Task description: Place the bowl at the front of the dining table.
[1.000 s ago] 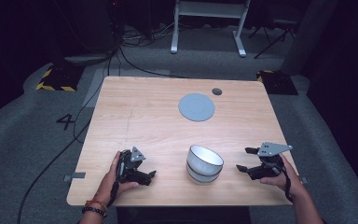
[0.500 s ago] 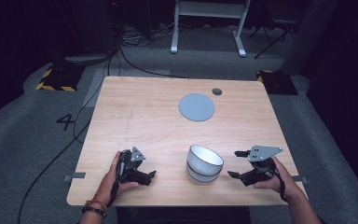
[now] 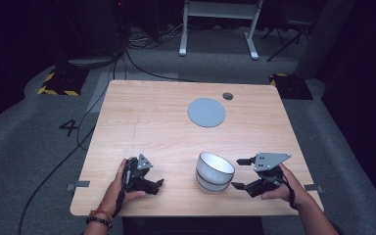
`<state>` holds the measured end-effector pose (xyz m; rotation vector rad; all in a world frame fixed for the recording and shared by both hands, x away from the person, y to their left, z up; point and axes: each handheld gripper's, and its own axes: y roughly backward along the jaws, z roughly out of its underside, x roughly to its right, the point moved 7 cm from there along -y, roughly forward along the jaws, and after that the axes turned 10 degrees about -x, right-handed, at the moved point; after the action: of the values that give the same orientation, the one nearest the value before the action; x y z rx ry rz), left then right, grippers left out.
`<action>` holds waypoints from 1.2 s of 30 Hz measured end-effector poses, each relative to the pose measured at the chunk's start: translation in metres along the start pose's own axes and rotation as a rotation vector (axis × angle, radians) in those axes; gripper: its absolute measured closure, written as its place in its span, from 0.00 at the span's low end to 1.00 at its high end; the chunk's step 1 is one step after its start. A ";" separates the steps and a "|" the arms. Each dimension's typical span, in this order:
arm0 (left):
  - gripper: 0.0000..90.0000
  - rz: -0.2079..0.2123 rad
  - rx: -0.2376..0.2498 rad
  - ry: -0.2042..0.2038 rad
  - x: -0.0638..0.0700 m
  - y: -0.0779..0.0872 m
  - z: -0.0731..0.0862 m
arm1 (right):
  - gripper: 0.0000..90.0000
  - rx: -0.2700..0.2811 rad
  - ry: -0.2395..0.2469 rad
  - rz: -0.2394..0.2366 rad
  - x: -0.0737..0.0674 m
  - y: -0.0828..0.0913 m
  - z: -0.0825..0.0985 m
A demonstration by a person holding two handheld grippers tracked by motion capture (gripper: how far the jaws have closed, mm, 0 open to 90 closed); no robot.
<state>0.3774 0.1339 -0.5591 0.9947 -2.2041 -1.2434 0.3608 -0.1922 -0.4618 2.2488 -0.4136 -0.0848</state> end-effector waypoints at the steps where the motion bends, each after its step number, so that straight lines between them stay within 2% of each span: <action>1: 0.01 0.000 0.000 0.000 0.000 0.000 0.000 | 0.24 -0.004 0.009 -0.002 -0.001 -0.001 -0.002; 5: 0.01 0.000 0.000 0.000 0.000 0.000 0.000 | 0.24 -0.014 0.039 -0.019 -0.005 -0.002 -0.014; 13: 0.01 0.000 0.000 0.000 0.000 0.000 0.000 | 0.25 0.000 0.060 -0.047 -0.011 -0.008 -0.028; 18: 0.01 0.000 0.000 0.000 0.000 0.000 0.000 | 0.26 -0.014 0.085 -0.062 -0.016 -0.015 -0.036; 27: 0.01 0.000 0.000 0.004 0.000 0.000 0.000 | 0.27 -0.041 0.092 -0.093 -0.020 -0.026 -0.044; 30: 0.01 0.000 0.000 0.004 0.000 0.000 0.000 | 0.32 -0.062 0.103 -0.094 -0.020 -0.028 -0.044; 32: 0.01 0.000 0.000 0.004 0.000 0.000 0.000 | 0.38 -0.068 0.108 -0.131 -0.021 -0.028 -0.044; 36: 0.01 0.000 0.000 0.004 0.000 0.000 0.000 | 0.50 -0.079 0.110 -0.167 -0.025 -0.029 -0.044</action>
<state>0.3770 0.1338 -0.5592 0.9968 -2.2013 -1.2403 0.3538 -0.1345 -0.4569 2.1946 -0.1611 -0.0628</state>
